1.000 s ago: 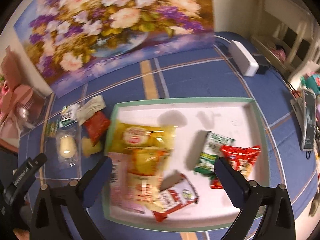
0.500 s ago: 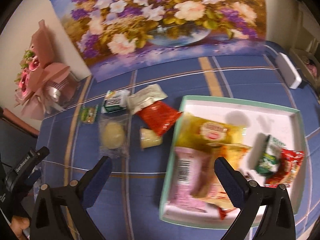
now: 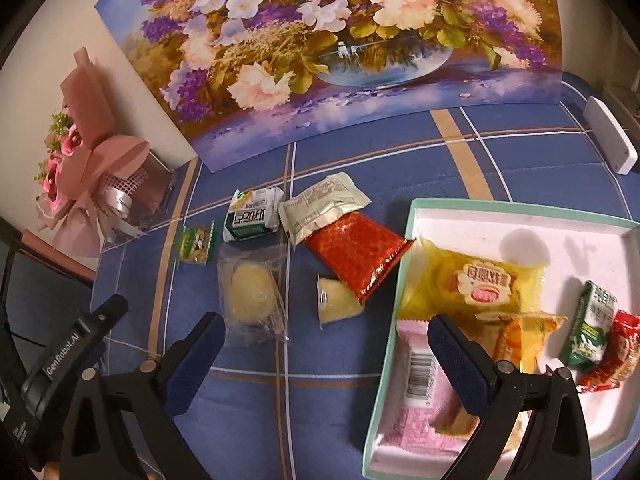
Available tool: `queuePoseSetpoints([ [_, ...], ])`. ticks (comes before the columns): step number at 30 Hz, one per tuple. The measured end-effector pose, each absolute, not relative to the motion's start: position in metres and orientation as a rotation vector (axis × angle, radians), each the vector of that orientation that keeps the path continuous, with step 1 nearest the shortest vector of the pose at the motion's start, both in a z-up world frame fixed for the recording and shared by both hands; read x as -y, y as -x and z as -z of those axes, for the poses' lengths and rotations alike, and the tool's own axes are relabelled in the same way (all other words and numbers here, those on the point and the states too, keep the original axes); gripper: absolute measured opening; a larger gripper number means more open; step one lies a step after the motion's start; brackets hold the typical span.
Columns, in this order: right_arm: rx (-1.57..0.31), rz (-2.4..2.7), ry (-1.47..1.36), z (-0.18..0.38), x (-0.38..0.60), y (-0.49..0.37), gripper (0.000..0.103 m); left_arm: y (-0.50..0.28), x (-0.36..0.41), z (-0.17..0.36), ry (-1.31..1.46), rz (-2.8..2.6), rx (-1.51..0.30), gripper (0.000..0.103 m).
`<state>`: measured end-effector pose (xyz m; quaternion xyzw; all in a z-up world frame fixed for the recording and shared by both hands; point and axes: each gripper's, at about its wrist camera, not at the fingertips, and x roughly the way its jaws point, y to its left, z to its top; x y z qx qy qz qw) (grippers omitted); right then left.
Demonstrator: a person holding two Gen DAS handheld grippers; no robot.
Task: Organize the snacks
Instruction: 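Withdraw both tools from the tray toward the remaining snacks, then grasp bun in clear bag with left tool while right tool grasps yellow jelly cup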
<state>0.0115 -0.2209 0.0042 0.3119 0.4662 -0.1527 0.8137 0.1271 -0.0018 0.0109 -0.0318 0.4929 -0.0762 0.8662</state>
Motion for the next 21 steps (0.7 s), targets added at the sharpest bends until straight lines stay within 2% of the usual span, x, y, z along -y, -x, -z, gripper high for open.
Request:
queuePoseSetpoints([
  [3, -0.994, 0.328, -0.655, 0.0, 0.222, -0.019, 0.093, -0.132, 0.011, -0.005, 0.074, 0.204, -1.055, 0.088],
  [5, -1.002, 0.325, -0.652, 0.005, 0.223, -0.023, 0.091, -0.136, 0.017, 0.001, 0.063, 0.218, -1.074, 0.088],
  [7, -1.012, 0.32, -0.658, 0.01, 0.224, -0.028, 0.08, -0.141, 0.02, 0.007, 0.061, 0.222, -1.089, 0.088],
  [12, -1.042, 0.298, -0.677, 0.026, 0.224, -0.04, 0.068, -0.149, 0.03, 0.021, 0.065, 0.261, -1.125, 0.088],
  [18, -1.08, 0.294, -0.681, 0.043, 0.226, -0.048, 0.057, -0.15, 0.056, 0.037, 0.071, 0.347, -1.174, 0.088],
  [21, -1.096, 0.289, -0.678, 0.05, 0.225, -0.052, 0.056, -0.148, 0.07, 0.046, 0.053, 0.384, -1.197, 0.088],
])
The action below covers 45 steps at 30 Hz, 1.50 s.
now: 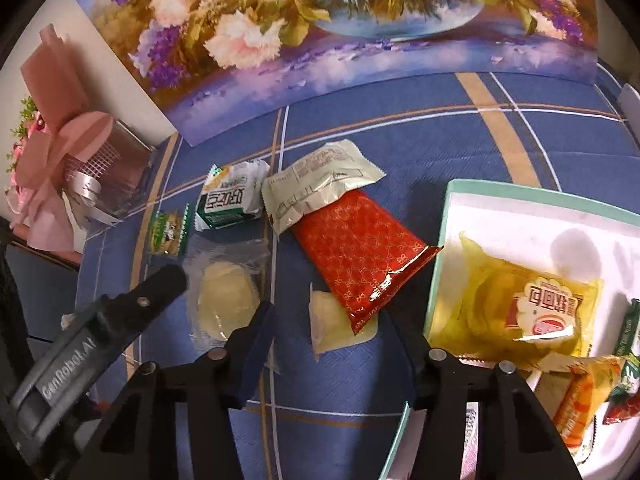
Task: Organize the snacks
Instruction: 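Grasp bun in clear bag with left tool while right tool grasps yellow jelly cup, then carry bun with left tool while right tool carries jelly cup into tray, then open both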
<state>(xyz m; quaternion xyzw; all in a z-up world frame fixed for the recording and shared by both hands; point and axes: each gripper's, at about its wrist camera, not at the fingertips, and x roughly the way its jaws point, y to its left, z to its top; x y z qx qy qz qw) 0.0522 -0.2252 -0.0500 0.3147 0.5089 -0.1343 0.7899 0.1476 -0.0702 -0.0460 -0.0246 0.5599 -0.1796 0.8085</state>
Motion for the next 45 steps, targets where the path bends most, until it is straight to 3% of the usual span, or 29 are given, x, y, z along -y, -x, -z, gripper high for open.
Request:
queuePoseSetpoints([
  [15, -1.159, 0.293, -0.651, 0.07, 0.224, -0.06, 0.045, -0.144, 0.1, 0.069, 0.052, 0.446, -1.267, 0.069],
  [16, -1.163, 0.295, -0.639, 0.071, 0.223, -0.061, 0.041, -0.144, 0.1, 0.071, 0.042, 0.439, -1.275, 0.058],
  [17, -1.17, 0.302, -0.623, 0.071, 0.222, -0.063, 0.041, -0.144, 0.1, 0.073, 0.038, 0.434, -1.282, 0.057],
  [29, -1.168, 0.285, -0.66, 0.068, 0.223, -0.056, 0.04, -0.14, 0.091, 0.066, 0.071, 0.43, -1.296, 0.054],
  [45, -1.117, 0.286, -0.666, 0.018, 0.211, -0.012, 0.04, -0.121, 0.049, 0.015, 0.128, 0.399, -1.224, 0.054],
])
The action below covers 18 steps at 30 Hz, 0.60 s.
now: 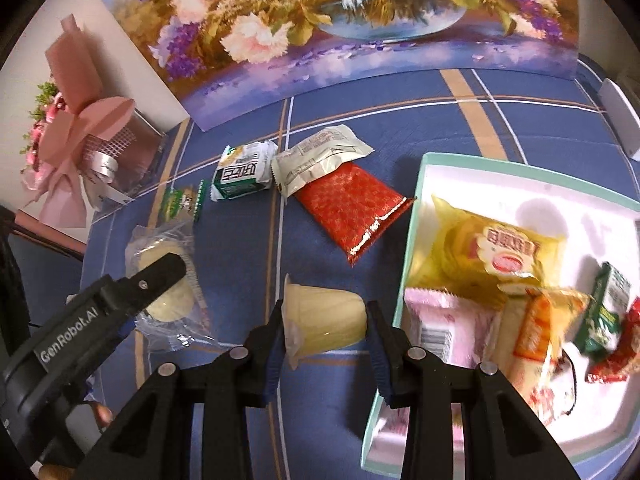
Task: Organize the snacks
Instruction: 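Carry bun with left tool while right tool carries jelly cup into tray, then open both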
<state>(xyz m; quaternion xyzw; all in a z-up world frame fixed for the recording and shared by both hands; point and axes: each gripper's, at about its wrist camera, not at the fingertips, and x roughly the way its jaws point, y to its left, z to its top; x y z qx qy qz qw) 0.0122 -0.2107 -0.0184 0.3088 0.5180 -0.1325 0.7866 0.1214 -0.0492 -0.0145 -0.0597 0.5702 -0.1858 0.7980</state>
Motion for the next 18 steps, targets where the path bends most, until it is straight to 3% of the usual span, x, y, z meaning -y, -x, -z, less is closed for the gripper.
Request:
queuePoseSetpoints([
  [18, -1.009, 0.311, -0.645, -0.029, 0.211, 0.028, 0.04, -0.087, 0.058, -0.023, 0.144, 0.47, -1.15, 0.054],
])
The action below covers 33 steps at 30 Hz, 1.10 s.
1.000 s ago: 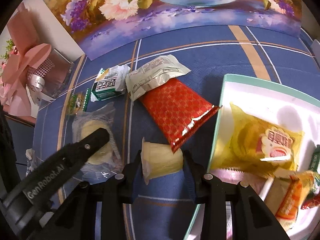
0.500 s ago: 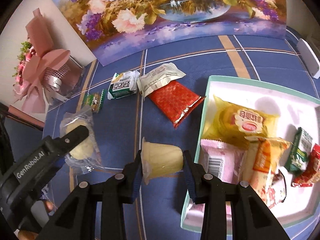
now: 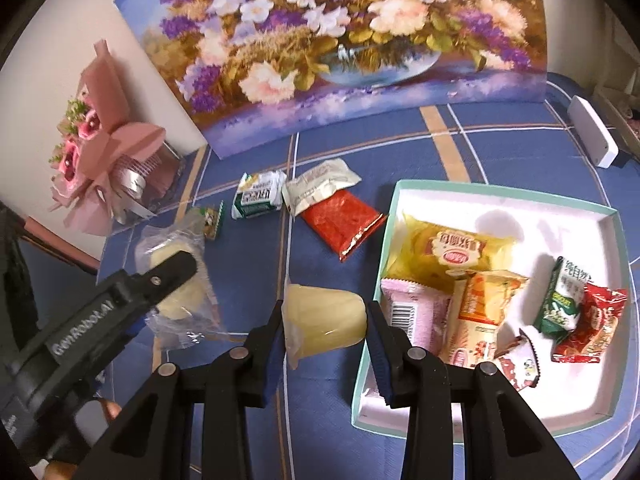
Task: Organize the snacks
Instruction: 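Carry bun with left tool while right tool carries jelly cup into tray, then open both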
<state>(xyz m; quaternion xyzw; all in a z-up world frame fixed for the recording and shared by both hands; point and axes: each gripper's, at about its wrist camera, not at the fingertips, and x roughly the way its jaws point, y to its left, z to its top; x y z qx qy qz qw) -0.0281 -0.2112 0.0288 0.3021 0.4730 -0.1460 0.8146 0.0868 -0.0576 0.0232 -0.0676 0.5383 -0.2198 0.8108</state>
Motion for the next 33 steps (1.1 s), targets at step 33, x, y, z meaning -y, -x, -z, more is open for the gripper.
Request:
queuePoseSetpoints([
  [33, -0.899, 0.719, -0.899, -0.009, 0.376, 0.14, 0.04, -0.013, 0.234, -0.014, -0.117, 0.85, -1.146, 0.054],
])
